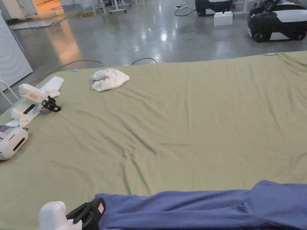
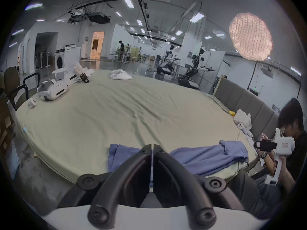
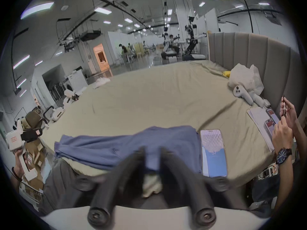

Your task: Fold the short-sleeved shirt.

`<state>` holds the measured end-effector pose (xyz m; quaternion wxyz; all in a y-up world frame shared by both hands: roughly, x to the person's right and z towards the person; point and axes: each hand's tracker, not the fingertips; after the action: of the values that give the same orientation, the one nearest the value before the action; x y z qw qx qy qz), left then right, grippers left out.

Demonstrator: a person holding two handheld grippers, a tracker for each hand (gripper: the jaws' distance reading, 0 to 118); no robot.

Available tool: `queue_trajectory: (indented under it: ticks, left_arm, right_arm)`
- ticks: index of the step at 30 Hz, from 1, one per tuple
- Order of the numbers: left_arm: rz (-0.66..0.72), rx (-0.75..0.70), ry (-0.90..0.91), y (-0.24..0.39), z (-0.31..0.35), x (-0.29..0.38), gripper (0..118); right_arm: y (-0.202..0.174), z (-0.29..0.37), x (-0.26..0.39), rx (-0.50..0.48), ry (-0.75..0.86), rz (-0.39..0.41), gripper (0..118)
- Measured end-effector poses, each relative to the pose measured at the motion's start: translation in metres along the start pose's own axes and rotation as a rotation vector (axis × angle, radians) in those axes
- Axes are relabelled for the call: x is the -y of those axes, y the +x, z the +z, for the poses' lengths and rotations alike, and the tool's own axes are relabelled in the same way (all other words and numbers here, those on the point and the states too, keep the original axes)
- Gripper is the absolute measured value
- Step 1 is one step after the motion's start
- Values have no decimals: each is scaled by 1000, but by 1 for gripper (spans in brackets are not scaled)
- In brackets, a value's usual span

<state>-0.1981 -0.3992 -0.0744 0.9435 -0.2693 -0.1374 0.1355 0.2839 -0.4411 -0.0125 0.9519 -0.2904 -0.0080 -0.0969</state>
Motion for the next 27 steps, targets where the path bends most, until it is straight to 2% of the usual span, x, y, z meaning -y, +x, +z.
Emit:
queue_trajectory:
  ticks: [3, 5, 7, 10, 11, 12, 13, 14, 15, 19, 22, 23, 26, 27]
  left_arm:
    - [39, -3, -26, -16, -4, -4, 0]
    - [107, 0, -57, -42, -8, -6, 0]
    - [179, -63, -11, -63, -13, -5, 0]
    - [374, -9, -74, -106, -30, -11, 19]
    - [428, 17, -87, -122, -37, -11, 19]
    - [498, 69, -111, -146, -48, -7, 50]
    - [565, 81, -147, -163, -60, -5, 74]
    - [600, 81, -173, -173, -71, -2, 88]
    - [649, 113, -188, -186, -80, 3, 92]
    - [804, 294, -220, -185, -100, 16, 92]
    - [930, 428, -185, -194, -110, 20, 92]
    - [938, 432, -208, -191, -116, 19, 92]
    - [815, 393, -307, -165, -133, 16, 89]
    - [802, 371, -348, -157, -138, 16, 77]
  right_arm:
    - [-5, -1, 0, -7, -5, 43, 0]
    - [-6, -2, 1, -4, -7, 45, 0]
    - [-3, -4, 3, -11, -14, 25, 0]
    - [5, -3, 7, -35, -31, -56, 0]
    - [6, -3, 8, -37, -34, -71, 0]
    - [9, -2, 10, -39, -39, -85, 0]
    - [11, -2, 11, -34, -48, -95, 0]
    - [13, -1, 13, -27, -55, -102, 0]
    - [14, 1, 14, -22, -64, -110, 0]
    - [28, 5, 21, -11, -87, -135, 0]
    - [30, 5, 25, 14, -113, -122, 0]
    - [28, 6, 27, 18, -117, -120, 0]
    - [26, 6, 29, 17, -128, -122, 0]
    - [19, 8, 29, 17, -129, -122, 0]
